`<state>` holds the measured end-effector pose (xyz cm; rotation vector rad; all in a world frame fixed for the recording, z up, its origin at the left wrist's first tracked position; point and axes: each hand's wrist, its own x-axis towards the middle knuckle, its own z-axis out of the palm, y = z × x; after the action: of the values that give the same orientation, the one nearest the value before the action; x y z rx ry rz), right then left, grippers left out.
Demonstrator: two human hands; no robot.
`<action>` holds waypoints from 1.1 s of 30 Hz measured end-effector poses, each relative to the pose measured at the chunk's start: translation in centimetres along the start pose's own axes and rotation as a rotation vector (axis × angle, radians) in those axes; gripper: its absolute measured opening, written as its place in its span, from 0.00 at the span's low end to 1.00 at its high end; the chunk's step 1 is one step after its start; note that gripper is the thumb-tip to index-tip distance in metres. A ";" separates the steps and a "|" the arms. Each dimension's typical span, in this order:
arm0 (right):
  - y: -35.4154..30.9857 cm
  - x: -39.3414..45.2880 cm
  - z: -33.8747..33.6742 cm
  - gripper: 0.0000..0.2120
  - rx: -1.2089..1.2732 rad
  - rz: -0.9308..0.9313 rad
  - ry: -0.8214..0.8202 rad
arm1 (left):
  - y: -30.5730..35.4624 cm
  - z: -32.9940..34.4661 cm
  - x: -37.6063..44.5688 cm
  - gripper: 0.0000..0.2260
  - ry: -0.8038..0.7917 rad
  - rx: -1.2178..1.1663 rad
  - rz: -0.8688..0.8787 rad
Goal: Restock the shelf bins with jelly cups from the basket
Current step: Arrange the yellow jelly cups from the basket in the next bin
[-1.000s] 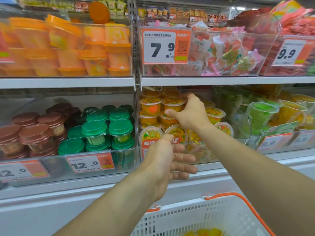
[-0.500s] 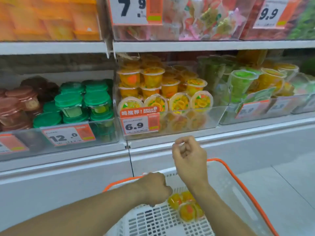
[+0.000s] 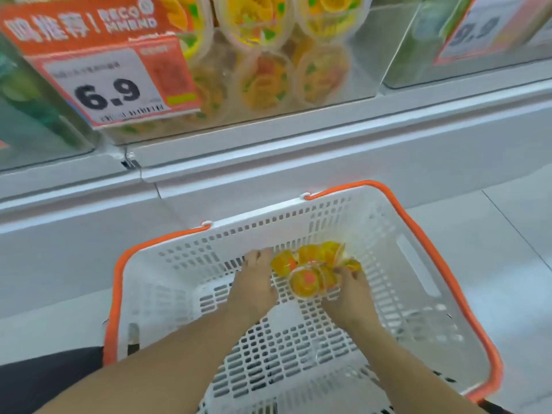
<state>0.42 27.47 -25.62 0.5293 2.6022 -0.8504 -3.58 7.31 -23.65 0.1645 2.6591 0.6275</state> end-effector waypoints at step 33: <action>-10.5 -6.5 -14.0 0.14 1.104 -0.119 -0.607 | 4.1 -12.4 -6.1 0.10 -0.489 -1.666 -0.412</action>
<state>-1.53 26.69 -7.11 0.2801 1.4585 -2.0782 -2.96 4.72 -9.43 -0.5835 1.0112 1.9718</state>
